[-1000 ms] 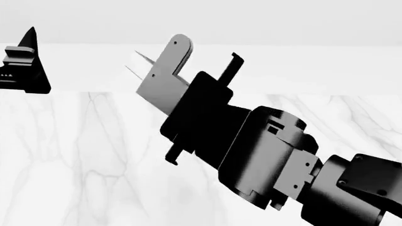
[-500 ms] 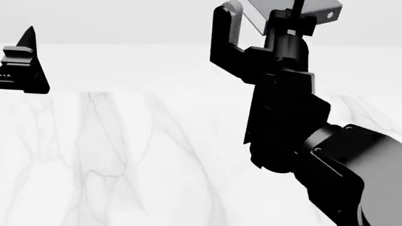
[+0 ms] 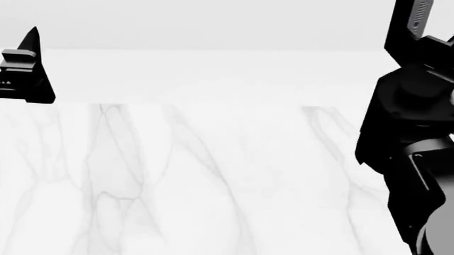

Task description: Pick up the book on the left and place it on top of the shelf.

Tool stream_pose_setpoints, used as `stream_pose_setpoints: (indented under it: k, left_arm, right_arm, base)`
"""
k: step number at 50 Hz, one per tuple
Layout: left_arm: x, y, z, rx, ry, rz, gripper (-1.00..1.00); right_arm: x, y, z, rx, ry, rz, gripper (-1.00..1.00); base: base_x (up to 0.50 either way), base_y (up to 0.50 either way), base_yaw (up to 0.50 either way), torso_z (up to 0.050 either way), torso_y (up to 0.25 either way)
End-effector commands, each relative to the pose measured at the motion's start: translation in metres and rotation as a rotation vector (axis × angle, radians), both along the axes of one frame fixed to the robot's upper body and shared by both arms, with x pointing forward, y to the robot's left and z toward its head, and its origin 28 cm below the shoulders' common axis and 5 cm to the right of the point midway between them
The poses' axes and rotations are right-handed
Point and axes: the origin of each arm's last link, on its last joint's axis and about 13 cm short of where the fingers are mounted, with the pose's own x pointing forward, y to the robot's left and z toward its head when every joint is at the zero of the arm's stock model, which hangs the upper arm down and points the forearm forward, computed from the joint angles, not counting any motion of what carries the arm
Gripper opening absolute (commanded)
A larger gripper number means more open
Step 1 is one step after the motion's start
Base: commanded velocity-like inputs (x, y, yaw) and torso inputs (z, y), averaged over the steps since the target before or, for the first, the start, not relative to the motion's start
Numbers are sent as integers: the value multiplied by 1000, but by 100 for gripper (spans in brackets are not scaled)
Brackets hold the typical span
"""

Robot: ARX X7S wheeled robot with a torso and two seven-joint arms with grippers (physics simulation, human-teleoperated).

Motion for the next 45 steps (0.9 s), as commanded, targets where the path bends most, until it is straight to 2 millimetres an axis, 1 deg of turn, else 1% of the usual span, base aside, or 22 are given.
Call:
stream_pose_setpoints:
  k: [1,3,6,7,11,17,22,26,29,30,32,37,45]
  left_arm:
    - [0,0,-1,-2,2,-1,100]
    - [1,0,-2,-2,3,-1,100]
    - [1,1,-2,-3,3,-2,100]
    - [1,1,-2,-2,3,-1,100]
    - [0,1,-1,-4,2,0,100]
    - [0,2,-2,-5,3,1,100]
    - [-1,2,-2,-5,2,2,100]
    - [-1,2,-3,-6,2,3,100]
    - [-2,3,-2,-6,0,4,100]
    - [-2,3,-2,-5,0,4,100]
    - [-2,3,-2,-5,0,5,100]
    - [-3,4,-3,-6,0,8,100]
    - [-2,4,-4,-6,2,9,100]
  right_arm:
    - [-26,-38,7,-114,28,-310,-100]
    - [-31,-44,4,-111,50,-359,-100]
    - [-34,-48,2,-112,61,-388,-100]
    - [-40,-54,-1,-108,82,-448,-100]
    - [-49,-63,-9,-76,111,-535,-100]
    - [-58,-69,-16,-40,117,-622,-100]
    - [-66,-74,-19,-75,99,-703,-100]
    - [-71,-78,-23,-87,120,-751,-100]
    - [-72,-79,-24,-76,122,-757,-100]
    - [-72,-78,-28,-41,118,-765,-100]
    - [-72,-78,-28,-40,122,-764,-100]
    - [-72,-78,-32,33,114,-762,-100]
    - [-70,-75,-35,33,113,-742,-100]
  base:
    - [0,0,0,0,0]
    - [0,0,0,0,5]
    - [0,0,0,0,0]
    - [0,0,0,0,0]
    - [0,0,0,0,3]
    - [0,0,0,0,0]
    - [0,0,0,0,2]
    - [0,0,0,0,0]
    - [0,0,0,0,3]
    - [0,0,0,0,0]
    - [0,0,0,0,0]
    - [0,0,0,0,0]
    - [0,0,0,0,1]
